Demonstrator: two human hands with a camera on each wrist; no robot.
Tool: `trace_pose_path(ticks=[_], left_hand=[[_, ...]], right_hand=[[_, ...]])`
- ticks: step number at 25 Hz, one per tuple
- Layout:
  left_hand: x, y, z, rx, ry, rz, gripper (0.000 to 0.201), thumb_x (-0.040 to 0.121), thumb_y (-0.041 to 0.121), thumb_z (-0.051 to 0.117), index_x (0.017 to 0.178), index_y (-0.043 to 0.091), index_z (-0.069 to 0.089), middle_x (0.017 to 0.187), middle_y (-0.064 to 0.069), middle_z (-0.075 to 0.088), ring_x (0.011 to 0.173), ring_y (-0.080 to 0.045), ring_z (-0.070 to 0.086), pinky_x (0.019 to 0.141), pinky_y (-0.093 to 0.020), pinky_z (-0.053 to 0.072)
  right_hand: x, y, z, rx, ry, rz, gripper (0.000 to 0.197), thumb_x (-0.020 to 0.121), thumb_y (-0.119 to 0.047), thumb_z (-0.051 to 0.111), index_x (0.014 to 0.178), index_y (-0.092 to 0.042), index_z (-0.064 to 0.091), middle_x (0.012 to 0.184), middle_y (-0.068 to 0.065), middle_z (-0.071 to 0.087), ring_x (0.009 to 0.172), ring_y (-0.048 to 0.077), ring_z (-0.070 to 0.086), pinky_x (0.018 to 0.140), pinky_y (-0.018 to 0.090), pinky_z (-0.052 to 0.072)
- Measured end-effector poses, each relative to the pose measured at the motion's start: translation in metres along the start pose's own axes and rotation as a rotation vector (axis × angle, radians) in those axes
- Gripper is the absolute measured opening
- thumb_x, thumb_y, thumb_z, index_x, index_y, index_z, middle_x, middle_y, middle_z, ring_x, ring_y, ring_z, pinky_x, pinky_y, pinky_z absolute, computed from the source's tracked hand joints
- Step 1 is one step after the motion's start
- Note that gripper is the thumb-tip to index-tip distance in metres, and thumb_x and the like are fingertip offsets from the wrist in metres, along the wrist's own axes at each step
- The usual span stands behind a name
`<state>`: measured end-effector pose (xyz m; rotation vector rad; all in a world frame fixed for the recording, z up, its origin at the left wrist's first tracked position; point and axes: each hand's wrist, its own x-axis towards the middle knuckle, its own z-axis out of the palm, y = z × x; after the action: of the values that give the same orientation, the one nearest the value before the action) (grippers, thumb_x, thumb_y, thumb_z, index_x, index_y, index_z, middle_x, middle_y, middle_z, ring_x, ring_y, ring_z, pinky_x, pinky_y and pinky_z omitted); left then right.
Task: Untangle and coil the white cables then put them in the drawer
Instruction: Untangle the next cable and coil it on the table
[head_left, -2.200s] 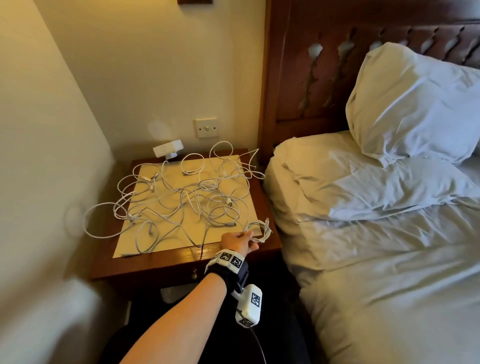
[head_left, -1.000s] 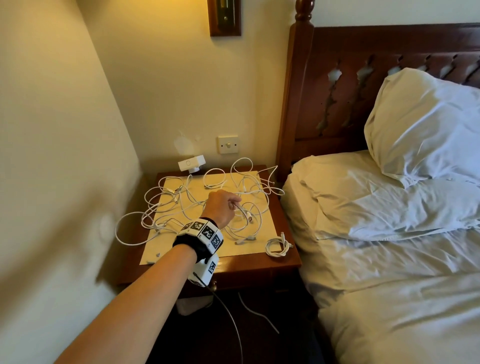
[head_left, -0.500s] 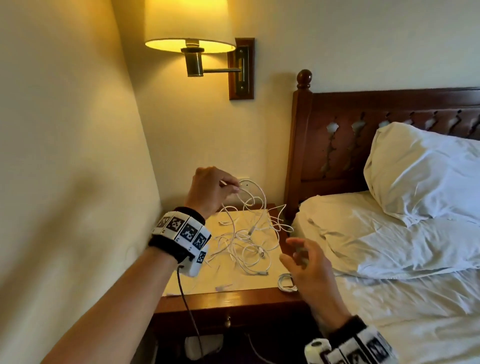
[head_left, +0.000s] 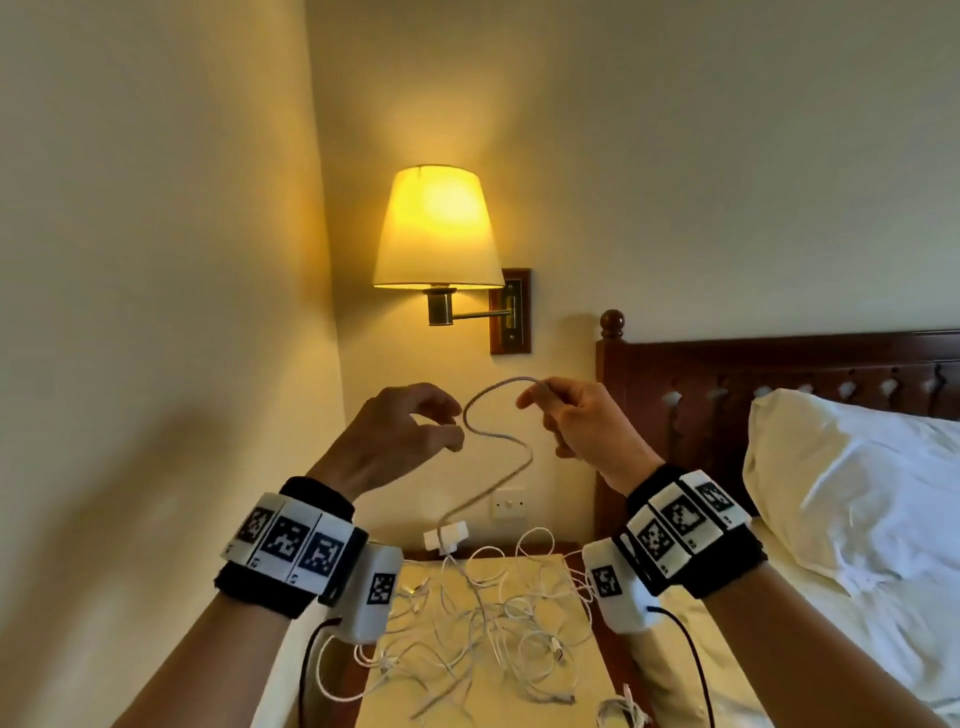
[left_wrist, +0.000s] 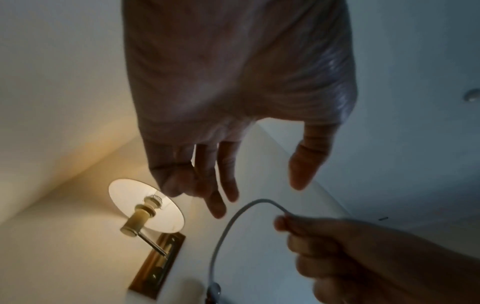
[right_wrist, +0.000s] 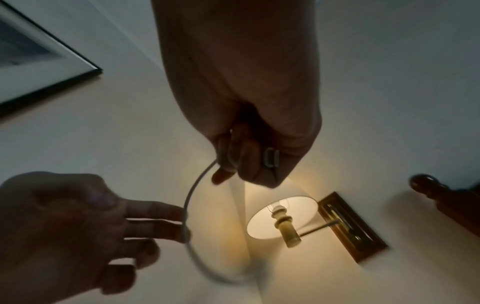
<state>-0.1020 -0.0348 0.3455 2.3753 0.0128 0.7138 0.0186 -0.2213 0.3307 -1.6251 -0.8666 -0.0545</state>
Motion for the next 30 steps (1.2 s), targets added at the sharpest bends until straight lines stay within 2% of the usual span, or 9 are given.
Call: trace_pose_path(ticks=[3,8,14,17,20,23,26,28,30], left_hand=[[-0.004,0.008,0.015,-0.169,-0.036,-0.021,0.037,0.093,0.037,0.058,0.127,0.024,0.052,0.11,0.006,0.063,0.102,-0.015,0.06,0.087,-0.035,0.049],[-0.019,0.011,0.03,-0.393,0.0,0.021,0.029,0.102,0.027,0.041,0.085,0.015,0.061,0.053,0.007,0.037,0.048,-0.01,0.037,0.049,-0.026,0.039],[-0.017,0.008,0.026,-0.287,0.124,0.089,0.032,0.103,0.026,0.039,0.079,0.014,0.056,0.046,0.01,0.032,0.044,-0.007,0.028,0.045,-0.022,0.025],[-0.016,0.001,0.028,-0.281,0.012,-0.015,0.033,0.102,0.023,0.04,0.078,0.015,0.06,0.054,0.007,0.04,0.051,-0.011,0.035,0.051,-0.027,0.03],[-0.018,0.008,0.033,-0.335,-0.17,-0.02,0.017,0.099,0.022,0.048,0.097,0.018,0.064,0.073,-0.001,0.061,0.066,-0.017,0.058,0.064,-0.031,0.047],[-0.017,0.029,0.039,-0.441,-0.12,0.017,0.022,0.1,0.022,0.046,0.108,0.009,0.062,0.077,-0.005,0.062,0.071,-0.019,0.062,0.072,-0.034,0.054],[-0.011,0.042,0.041,-0.551,0.045,-0.002,0.026,0.103,0.017,0.038,0.093,0.005,0.059,0.066,-0.002,0.047,0.06,-0.016,0.049,0.071,-0.037,0.053],[-0.007,0.044,0.039,-0.683,0.081,-0.029,0.027,0.104,0.018,0.036,0.09,0.008,0.057,0.065,-0.001,0.045,0.059,-0.014,0.046,0.065,-0.032,0.049],[-0.003,0.041,0.036,-0.854,0.091,-0.079,0.027,0.104,0.021,0.035,0.088,0.012,0.055,0.061,0.002,0.041,0.052,-0.01,0.04,0.052,-0.023,0.041]], right_hand=[[-0.001,-0.033,0.006,-0.199,-0.161,-0.077,0.025,0.101,-0.024,0.049,0.101,-0.011,0.07,0.062,-0.005,0.049,0.045,0.004,0.039,0.043,0.018,0.035],[-0.015,-0.047,-0.001,-0.179,-0.22,0.009,0.027,0.097,-0.032,0.054,0.097,-0.012,0.072,0.054,-0.011,0.045,0.044,0.003,0.035,0.044,0.017,0.031],[-0.029,-0.031,-0.019,0.236,-0.076,0.068,0.021,0.095,-0.02,0.056,0.1,-0.004,0.068,0.075,0.005,0.061,0.057,0.01,0.049,0.052,0.018,0.044],[-0.025,-0.035,-0.027,0.255,-0.033,-0.06,0.014,0.093,-0.008,0.056,0.101,-0.005,0.068,0.088,0.01,0.071,0.07,0.014,0.062,0.063,0.022,0.055],[-0.016,-0.041,-0.021,-0.127,-0.08,-0.258,0.014,0.093,-0.009,0.059,0.101,-0.006,0.069,0.085,0.007,0.072,0.07,0.008,0.064,0.064,0.019,0.054],[-0.007,-0.044,-0.013,-0.465,-0.163,-0.378,0.013,0.094,-0.016,0.059,0.104,-0.015,0.068,0.084,-0.004,0.07,0.078,0.001,0.065,0.072,0.016,0.05],[-0.011,-0.039,-0.001,-0.277,-0.082,-0.189,0.036,0.097,-0.037,0.05,0.126,-0.015,0.054,0.094,0.001,0.069,0.09,0.012,0.066,0.085,0.031,0.054],[-0.024,-0.029,0.019,-0.004,-0.244,0.103,0.052,0.097,-0.051,0.04,0.127,-0.01,0.052,0.102,0.009,0.069,0.099,0.023,0.066,0.091,0.04,0.054],[-0.042,-0.014,0.038,0.303,-0.473,0.314,0.05,0.1,-0.048,0.037,0.116,-0.005,0.058,0.082,0.011,0.067,0.081,0.026,0.068,0.08,0.035,0.056]])
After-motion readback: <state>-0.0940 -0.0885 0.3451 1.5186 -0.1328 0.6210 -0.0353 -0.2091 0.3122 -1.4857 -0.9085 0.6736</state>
